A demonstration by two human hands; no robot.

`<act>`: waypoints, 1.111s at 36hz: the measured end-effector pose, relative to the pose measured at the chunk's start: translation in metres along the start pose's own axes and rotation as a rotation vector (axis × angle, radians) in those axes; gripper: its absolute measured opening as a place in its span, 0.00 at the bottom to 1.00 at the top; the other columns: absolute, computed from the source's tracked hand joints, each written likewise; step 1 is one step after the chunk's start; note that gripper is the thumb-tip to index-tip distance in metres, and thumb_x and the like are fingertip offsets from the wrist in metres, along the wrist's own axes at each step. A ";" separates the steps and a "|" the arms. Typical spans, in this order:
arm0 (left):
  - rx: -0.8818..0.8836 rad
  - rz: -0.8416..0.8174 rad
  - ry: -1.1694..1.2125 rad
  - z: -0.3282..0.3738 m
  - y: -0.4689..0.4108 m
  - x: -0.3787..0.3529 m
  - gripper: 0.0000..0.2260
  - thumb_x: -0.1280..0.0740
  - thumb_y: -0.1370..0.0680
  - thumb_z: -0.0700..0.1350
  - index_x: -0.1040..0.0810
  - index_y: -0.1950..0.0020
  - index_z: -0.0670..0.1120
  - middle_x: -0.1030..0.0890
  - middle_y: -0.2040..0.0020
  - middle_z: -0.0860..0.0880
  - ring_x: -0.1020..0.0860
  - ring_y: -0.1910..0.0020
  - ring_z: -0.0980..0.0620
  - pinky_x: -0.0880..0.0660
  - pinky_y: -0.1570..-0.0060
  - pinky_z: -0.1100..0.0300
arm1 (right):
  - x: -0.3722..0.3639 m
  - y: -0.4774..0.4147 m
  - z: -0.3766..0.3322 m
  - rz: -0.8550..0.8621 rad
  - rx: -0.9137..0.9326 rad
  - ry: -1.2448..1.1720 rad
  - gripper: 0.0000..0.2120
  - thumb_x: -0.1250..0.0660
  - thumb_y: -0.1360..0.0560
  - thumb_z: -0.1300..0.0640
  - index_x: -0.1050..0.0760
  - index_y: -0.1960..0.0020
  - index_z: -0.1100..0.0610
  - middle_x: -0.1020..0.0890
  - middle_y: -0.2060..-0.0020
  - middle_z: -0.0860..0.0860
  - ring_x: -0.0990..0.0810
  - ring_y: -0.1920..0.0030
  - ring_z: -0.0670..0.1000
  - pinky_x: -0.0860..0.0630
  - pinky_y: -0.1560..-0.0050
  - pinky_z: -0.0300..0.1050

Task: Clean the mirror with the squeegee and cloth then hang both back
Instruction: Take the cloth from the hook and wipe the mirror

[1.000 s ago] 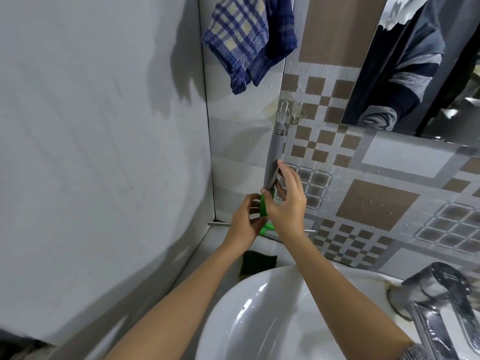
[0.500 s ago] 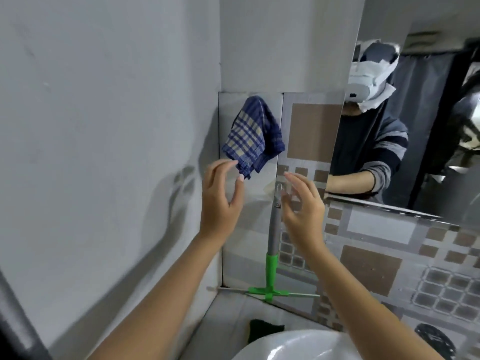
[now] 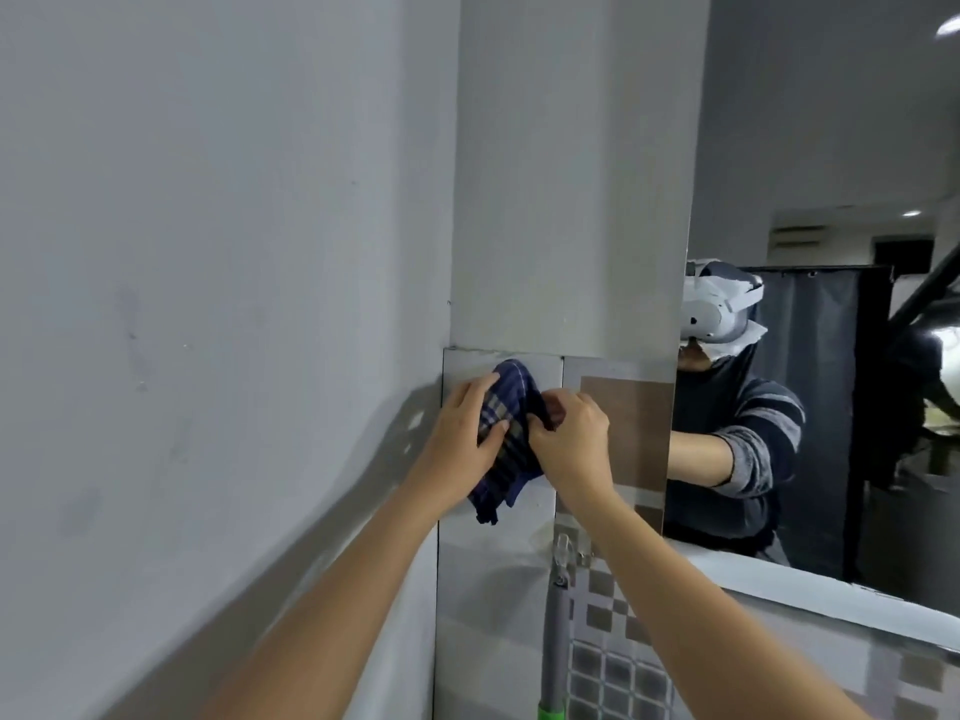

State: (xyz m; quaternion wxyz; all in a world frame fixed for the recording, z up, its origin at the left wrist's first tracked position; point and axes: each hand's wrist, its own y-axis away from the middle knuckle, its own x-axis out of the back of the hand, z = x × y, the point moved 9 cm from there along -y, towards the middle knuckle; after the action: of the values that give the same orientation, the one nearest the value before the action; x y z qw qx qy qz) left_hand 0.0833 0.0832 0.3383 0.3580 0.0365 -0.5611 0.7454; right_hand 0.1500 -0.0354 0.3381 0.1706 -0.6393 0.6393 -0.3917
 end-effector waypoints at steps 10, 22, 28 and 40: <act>-0.029 -0.015 0.082 0.006 -0.004 0.004 0.23 0.35 0.24 0.43 0.38 0.31 0.48 0.33 0.36 0.50 0.32 0.40 0.57 0.36 0.41 0.66 | 0.024 -0.038 -0.036 -0.040 0.117 0.118 0.09 0.37 0.29 0.69 0.18 0.57 0.60 0.17 0.59 0.55 0.20 0.59 0.52 0.27 0.58 0.40; -0.014 -0.137 0.205 0.046 -0.012 0.027 0.34 0.29 0.29 0.53 0.44 0.29 0.52 0.37 0.35 0.57 0.36 0.38 0.61 0.39 0.39 0.63 | 0.053 -0.041 -0.130 -0.137 0.435 0.264 0.09 0.37 0.27 0.68 0.19 0.58 0.61 0.23 0.58 0.55 0.25 0.58 0.51 0.31 0.58 0.37; 0.014 -0.234 0.406 0.077 0.004 0.043 0.31 0.29 0.31 0.57 0.38 0.33 0.54 0.27 0.43 0.52 0.27 0.41 0.56 0.30 0.37 0.58 | 0.094 -0.022 -0.143 -0.142 0.460 0.292 0.07 0.34 0.28 0.68 0.18 0.56 0.60 0.22 0.58 0.54 0.24 0.57 0.51 0.29 0.54 0.41; -0.046 -0.565 0.498 0.174 0.052 0.013 0.09 0.39 0.22 0.37 0.27 0.46 0.48 0.26 0.46 0.51 0.23 0.53 0.55 0.24 0.54 0.62 | 0.188 0.021 -0.132 -0.049 0.342 0.242 0.09 0.33 0.30 0.69 0.18 0.54 0.61 0.18 0.55 0.58 0.19 0.55 0.53 0.24 0.47 0.44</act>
State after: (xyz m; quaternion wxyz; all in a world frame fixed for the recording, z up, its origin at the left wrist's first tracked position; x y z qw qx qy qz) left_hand -0.0167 -0.0666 0.3658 0.6758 -0.0006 -0.4411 0.5905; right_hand 0.0176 -0.1792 0.4597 0.1888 -0.5647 0.5637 -0.5725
